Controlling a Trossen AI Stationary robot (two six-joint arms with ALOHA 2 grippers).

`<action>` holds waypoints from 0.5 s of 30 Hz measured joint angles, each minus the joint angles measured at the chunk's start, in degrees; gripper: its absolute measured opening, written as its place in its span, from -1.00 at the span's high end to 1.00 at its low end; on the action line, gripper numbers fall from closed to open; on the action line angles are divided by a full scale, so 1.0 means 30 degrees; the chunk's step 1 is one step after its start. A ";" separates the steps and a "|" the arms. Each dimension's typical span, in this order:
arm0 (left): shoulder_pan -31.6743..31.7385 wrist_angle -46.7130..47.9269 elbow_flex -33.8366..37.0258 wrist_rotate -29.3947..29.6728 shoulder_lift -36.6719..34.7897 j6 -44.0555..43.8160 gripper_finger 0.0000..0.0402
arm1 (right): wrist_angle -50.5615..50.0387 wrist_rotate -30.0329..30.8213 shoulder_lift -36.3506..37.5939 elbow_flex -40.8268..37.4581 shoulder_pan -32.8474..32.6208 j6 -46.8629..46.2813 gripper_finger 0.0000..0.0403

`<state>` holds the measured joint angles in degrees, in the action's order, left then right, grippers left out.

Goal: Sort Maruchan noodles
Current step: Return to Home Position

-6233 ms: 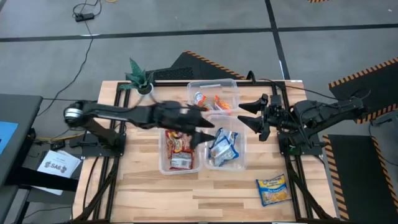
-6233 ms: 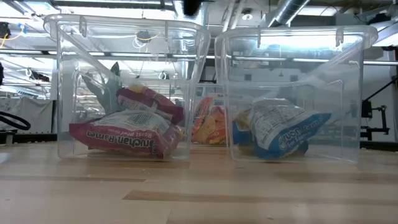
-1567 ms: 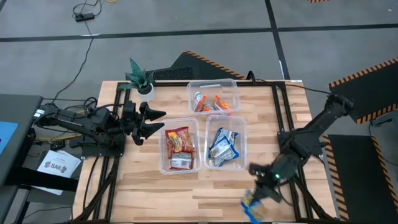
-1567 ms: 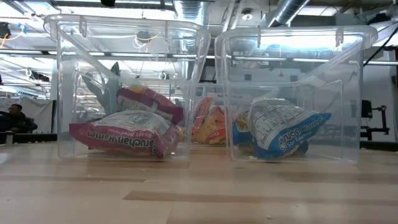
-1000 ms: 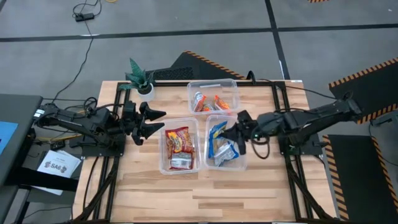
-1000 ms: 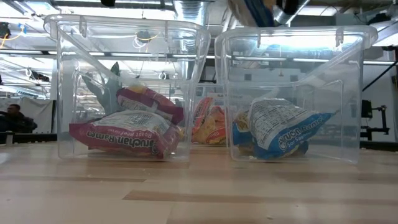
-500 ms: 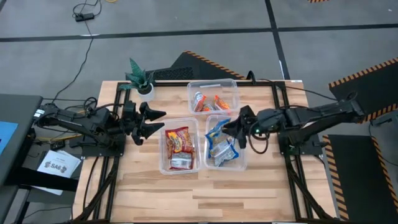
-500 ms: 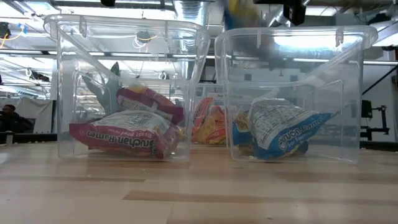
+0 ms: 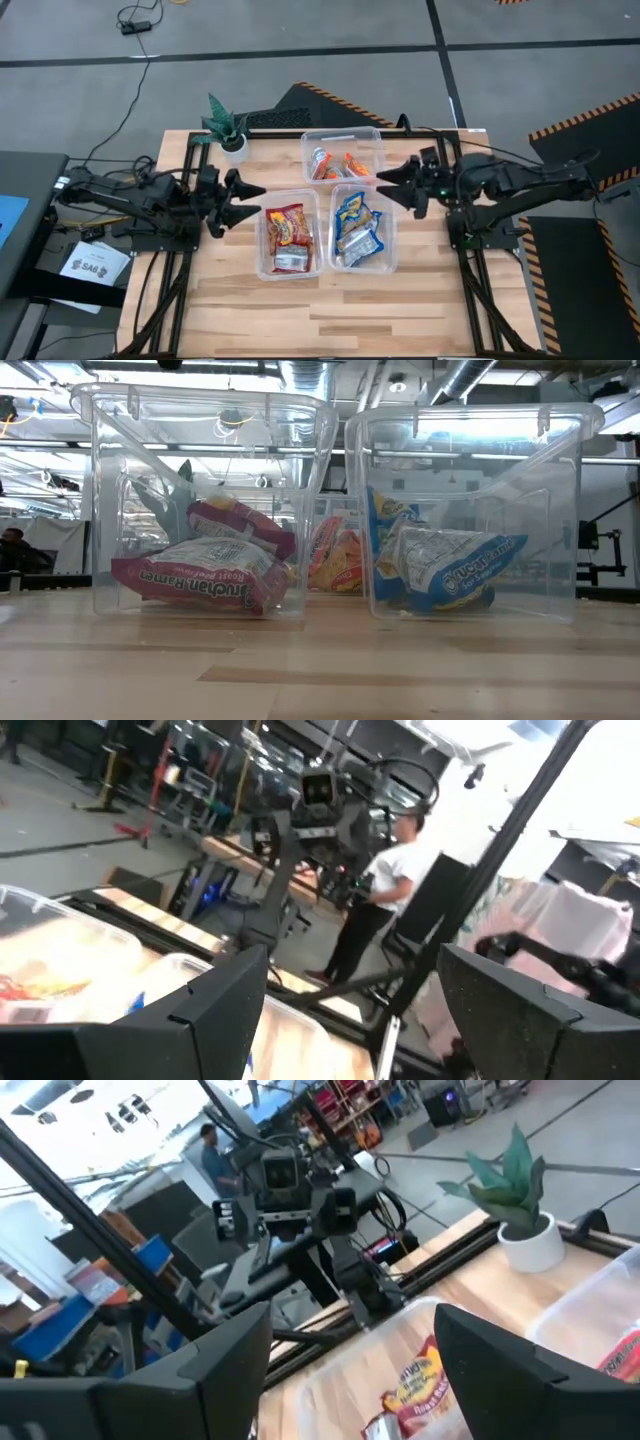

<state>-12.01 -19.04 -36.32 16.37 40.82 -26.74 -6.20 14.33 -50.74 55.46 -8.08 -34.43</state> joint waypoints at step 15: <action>0.0487 0.6667 -0.0007 -0.2604 -0.4820 0.0035 -0.40 | 0.0930 0.0347 -0.1429 0.0001 -0.0007 -0.0002 -0.50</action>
<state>-10.55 0.96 -36.34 8.56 26.36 -26.63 -3.41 15.37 -55.03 55.46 -8.10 -34.44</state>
